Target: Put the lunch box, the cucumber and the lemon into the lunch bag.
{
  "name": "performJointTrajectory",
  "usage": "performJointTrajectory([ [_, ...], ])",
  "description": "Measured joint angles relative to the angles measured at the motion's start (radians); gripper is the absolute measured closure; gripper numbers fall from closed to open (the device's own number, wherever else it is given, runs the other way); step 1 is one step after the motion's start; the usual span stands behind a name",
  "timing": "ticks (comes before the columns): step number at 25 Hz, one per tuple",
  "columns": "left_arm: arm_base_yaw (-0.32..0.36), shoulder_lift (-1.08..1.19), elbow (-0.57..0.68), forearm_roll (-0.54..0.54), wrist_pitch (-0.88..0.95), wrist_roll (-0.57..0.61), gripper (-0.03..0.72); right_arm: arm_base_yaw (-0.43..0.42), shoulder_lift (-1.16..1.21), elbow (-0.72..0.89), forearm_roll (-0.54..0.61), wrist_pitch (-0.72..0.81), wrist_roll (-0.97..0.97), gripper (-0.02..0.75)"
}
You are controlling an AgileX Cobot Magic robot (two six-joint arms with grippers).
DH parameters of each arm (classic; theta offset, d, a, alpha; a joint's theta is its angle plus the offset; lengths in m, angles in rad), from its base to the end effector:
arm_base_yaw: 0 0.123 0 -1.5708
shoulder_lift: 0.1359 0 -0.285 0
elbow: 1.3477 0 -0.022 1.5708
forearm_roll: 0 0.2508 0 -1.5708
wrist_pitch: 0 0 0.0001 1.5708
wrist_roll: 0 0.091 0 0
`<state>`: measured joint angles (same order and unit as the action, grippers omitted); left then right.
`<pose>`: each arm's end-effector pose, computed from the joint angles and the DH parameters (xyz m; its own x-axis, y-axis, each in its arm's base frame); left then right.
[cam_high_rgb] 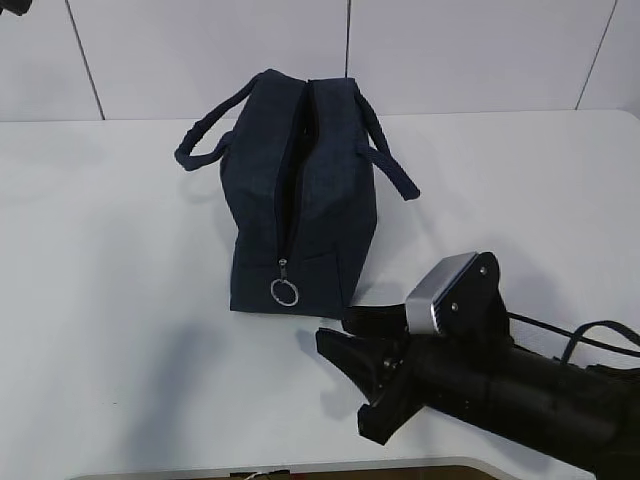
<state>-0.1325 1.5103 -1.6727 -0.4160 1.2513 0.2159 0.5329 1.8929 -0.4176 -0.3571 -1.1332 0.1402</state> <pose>0.2989 -0.0751 0.4209 -0.7913 0.1781 -0.5849 0.3986 0.8757 -0.2726 0.2232 0.1651 0.1120 -0.2260 -0.1516 -0.9623 -0.7478 0.6600 0.0717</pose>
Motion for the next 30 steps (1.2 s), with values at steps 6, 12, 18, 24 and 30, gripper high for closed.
performJointTrajectory([
  [6,0.0,0.0,0.0,0.0,0.0,0.0,0.446,0.0,0.037,-0.053,-0.004,-0.005,0.002,0.42],
  [12,0.0,0.0,0.0,0.0,0.0,0.0,0.446,0.0,0.08,-0.095,-0.006,-0.007,0.002,0.42],
  [18,0.0,0.0,0.0,0.0,0.0,0.0,0.446,0.0,0.118,-0.139,-0.007,-0.007,0.029,0.42],
  [24,0.0,0.0,0.0,0.0,0.0,0.0,0.446,0.0,0.156,-0.166,-0.011,-0.009,0.066,0.42],
  [30,0.0,0.0,0.0,0.0,0.0,0.0,0.446,0.0,0.19,-0.187,-0.016,-0.01,0.083,0.42],
])
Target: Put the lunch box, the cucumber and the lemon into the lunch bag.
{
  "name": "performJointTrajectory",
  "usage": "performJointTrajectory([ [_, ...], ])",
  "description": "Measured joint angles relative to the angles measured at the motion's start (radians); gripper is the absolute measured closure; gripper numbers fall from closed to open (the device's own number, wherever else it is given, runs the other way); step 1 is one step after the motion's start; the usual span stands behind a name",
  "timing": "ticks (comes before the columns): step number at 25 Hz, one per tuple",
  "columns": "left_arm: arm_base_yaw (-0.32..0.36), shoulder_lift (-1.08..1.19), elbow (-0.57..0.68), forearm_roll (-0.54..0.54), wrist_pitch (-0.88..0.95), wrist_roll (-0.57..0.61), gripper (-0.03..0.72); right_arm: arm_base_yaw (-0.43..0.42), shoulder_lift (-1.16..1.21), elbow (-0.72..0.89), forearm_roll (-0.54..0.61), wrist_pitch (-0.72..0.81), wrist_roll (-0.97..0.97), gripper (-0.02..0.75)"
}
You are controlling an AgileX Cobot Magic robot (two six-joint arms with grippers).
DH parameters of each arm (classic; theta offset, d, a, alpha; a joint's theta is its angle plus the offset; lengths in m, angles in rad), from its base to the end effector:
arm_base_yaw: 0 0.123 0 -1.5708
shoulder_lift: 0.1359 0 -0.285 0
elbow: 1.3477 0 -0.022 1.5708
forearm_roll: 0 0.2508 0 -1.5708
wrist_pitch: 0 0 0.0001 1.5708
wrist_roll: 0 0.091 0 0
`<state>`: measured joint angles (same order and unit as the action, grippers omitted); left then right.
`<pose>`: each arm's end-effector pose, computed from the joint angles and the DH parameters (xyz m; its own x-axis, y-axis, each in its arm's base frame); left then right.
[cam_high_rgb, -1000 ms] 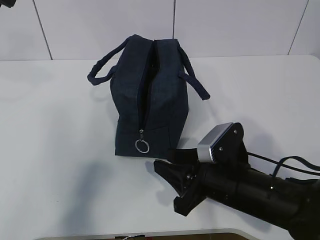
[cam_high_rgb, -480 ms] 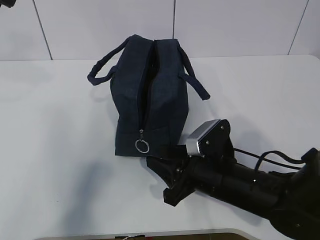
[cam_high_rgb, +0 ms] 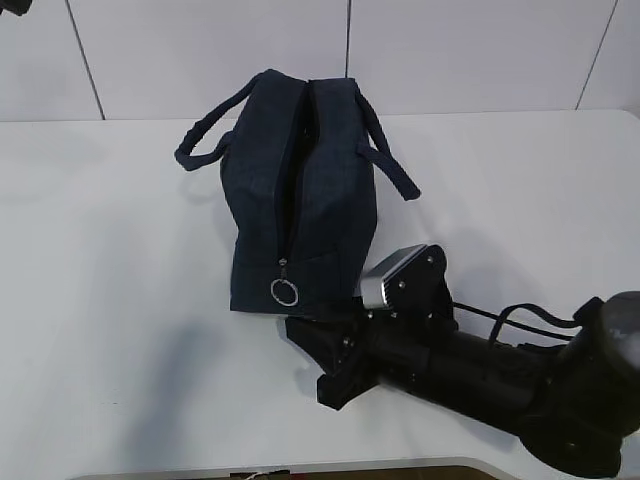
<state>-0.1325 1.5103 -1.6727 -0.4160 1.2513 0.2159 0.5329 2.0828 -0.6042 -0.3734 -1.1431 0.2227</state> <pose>0.2989 -0.0751 0.4209 -0.7913 0.1781 -0.5849 0.3986 0.8757 -0.2726 0.2611 0.1891 0.0839 -0.2806 -0.0981 -0.9548 -0.7384 0.6575 0.1495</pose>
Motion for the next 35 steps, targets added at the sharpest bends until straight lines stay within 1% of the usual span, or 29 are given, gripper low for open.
performJointTrajectory([
  [13,0.0,0.0,0.0,-0.003,0.0,0.0,0.446,0.0,0.017,-0.057,-0.007,-0.002,0.014,0.42],
  [19,0.0,0.0,0.0,-0.003,0.0,0.0,0.446,0.0,0.017,-0.077,-0.059,-0.002,0.023,0.42],
  [29,0.0,0.0,0.0,-0.006,0.0,0.0,0.446,0.0,0.019,-0.154,-0.09,0.03,0.05,0.421],
  [35,0.0,0.0,0.0,-0.006,0.0,0.0,0.446,0.0,0.019,-0.162,-0.101,0.052,0.078,0.421],
])
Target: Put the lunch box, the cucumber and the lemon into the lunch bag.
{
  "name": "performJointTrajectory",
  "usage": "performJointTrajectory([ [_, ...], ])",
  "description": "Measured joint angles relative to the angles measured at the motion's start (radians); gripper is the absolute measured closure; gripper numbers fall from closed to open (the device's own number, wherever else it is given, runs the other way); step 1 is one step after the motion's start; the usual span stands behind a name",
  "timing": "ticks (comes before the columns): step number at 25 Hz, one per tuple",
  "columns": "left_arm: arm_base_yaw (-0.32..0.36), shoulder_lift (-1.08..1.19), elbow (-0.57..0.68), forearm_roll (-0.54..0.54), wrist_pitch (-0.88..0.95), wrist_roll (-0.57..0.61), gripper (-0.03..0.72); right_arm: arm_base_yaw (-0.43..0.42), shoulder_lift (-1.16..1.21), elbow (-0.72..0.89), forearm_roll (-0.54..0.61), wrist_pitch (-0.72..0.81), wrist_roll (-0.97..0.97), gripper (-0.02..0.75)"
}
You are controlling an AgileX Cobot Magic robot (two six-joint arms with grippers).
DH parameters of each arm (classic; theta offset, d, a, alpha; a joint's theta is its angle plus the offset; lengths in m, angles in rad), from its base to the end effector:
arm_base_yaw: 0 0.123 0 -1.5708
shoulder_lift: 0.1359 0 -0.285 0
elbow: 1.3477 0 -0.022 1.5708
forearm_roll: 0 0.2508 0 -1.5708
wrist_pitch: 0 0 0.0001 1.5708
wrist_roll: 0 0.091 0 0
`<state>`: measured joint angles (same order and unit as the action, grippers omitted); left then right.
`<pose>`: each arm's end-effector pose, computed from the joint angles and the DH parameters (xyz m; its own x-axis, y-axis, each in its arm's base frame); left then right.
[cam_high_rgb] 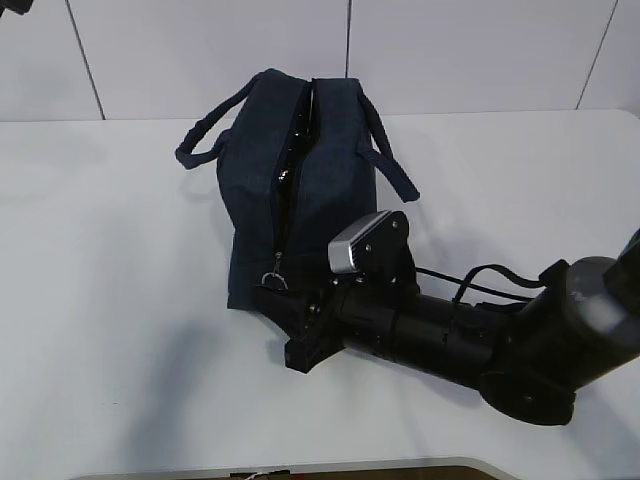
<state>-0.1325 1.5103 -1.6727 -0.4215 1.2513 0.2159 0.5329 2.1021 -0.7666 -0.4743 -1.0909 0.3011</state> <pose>0.2988 -0.0755 0.4211 -0.7915 0.1761 -0.5853 0.3996 0.8737 -0.2775 0.2897 0.2137 0.0988 -0.2316 -0.0641 -0.9707 -0.7920 0.5918 0.1499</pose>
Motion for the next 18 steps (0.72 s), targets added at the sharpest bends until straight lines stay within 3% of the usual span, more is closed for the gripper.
performJointTrajectory([
  [18,0.0,0.0,0.0,0.0,0.0,0.0,0.446,0.0,0.0,-0.012,-0.007,0.049,0.01,0.421],
])
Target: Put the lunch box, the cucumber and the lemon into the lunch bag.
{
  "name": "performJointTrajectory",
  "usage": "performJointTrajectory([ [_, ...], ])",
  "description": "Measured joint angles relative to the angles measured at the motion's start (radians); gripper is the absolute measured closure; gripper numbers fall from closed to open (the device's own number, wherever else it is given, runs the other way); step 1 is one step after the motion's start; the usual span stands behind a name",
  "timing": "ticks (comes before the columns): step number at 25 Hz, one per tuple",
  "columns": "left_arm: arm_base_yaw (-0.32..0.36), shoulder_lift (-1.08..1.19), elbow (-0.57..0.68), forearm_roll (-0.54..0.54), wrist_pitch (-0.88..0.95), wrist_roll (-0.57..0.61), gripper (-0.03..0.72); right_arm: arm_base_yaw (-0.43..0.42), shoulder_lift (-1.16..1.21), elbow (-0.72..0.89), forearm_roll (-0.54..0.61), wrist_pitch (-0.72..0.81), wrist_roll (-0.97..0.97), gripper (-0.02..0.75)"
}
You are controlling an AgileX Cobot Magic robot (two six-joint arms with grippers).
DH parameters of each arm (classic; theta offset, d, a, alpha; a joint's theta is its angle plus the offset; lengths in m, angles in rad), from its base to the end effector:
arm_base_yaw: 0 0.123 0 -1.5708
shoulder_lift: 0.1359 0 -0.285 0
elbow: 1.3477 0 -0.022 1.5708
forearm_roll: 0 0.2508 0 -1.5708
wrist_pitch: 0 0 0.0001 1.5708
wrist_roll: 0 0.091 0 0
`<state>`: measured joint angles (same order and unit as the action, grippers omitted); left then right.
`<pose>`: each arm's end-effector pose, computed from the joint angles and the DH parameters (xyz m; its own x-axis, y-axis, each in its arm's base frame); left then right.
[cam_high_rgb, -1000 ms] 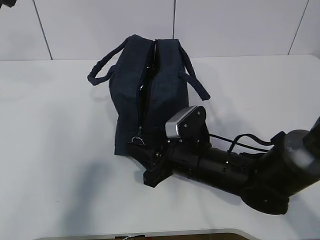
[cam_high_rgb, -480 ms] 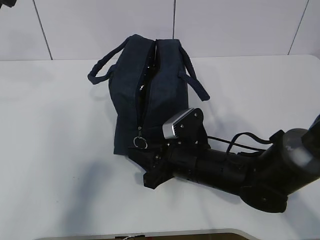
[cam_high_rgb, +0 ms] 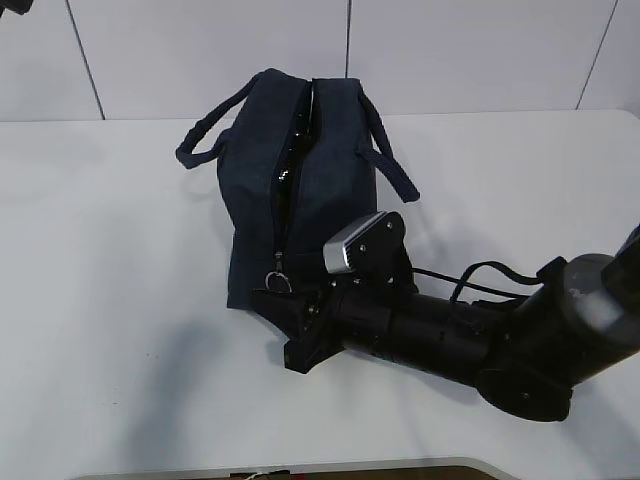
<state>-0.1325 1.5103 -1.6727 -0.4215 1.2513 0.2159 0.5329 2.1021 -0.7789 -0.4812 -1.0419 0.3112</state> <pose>0.2988 -0.0755 0.4211 -0.7915 0.1761 -0.5853 0.3996 0.8737 -0.2775 0.2920 0.2144 0.0967 -0.2540 -0.0928 -0.9627 -0.7869 0.5986 0.1499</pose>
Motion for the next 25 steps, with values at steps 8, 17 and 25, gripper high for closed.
performJointTrajectory([
  [8,0.0,0.0,0.0,-0.002,0.0,0.0,0.446,0.0,0.0,0.0,0.0,0.0,0.0,0.444],
  [17,0.0,0.0,0.0,-0.005,0.0,0.0,0.446,0.0,0.0,0.0,0.0,0.016,0.0,0.522],
  [25,0.0,0.0,0.0,-0.006,0.0,0.0,0.446,0.0,0.0,0.0,0.008,0.018,0.001,0.522],
])
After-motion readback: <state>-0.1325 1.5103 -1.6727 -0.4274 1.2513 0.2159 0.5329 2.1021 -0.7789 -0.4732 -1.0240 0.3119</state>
